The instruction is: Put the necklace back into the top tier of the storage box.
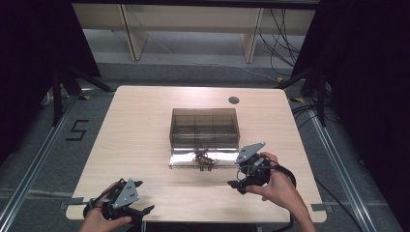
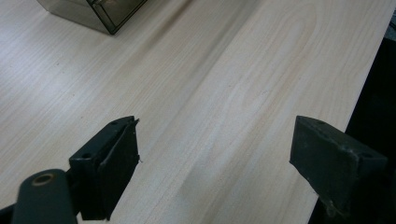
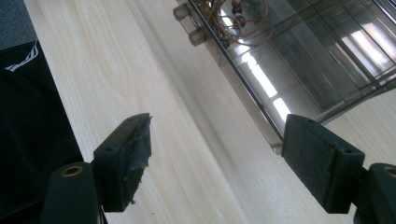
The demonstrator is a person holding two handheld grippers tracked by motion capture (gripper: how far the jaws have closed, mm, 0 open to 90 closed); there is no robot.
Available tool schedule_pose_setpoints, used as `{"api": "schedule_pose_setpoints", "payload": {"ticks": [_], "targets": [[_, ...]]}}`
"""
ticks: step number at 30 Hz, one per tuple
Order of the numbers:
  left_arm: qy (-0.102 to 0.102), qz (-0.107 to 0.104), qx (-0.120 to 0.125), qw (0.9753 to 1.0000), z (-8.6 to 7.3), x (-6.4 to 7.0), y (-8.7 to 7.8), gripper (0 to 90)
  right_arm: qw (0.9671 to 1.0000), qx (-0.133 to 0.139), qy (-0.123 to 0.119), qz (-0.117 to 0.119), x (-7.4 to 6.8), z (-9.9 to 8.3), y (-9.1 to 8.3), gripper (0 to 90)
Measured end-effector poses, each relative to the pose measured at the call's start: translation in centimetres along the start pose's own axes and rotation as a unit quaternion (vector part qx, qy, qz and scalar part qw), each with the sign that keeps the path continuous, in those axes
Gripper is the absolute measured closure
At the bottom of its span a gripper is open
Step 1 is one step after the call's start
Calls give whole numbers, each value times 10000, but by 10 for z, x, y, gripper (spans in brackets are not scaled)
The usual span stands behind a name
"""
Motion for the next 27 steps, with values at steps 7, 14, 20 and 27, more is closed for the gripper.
{"api": "schedule_pose_setpoints", "payload": {"ticks": [7, 14, 20, 27], "targets": [[-29, -39, 59, 10000, 0, 1, 1, 151, 9997, -1, 137, -189, 2, -8, -2, 216], [24, -1, 74, 10000, 1, 0, -1, 151, 9993, 114, 339, -100, 1, -15, -3, 198], [26, 2, 70, 10000, 1, 0, -1, 151, 9984, 159, 533, -101, 0, -20, 0, 191], [50, 28, 33, 10000, 1, -1, -2, 151, 9976, 268, 632, -70, -2, -23, 3, 191]]}}
Point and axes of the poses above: each handheld gripper's, and its own axes: y roughly forward along the jaws, z roughly out of its top, x roughly to its right, the point moved 5 cm from there along y, roughly forward along the jaws, and after that the axes turned 5 degrees about -x, right-handed, at the moved point
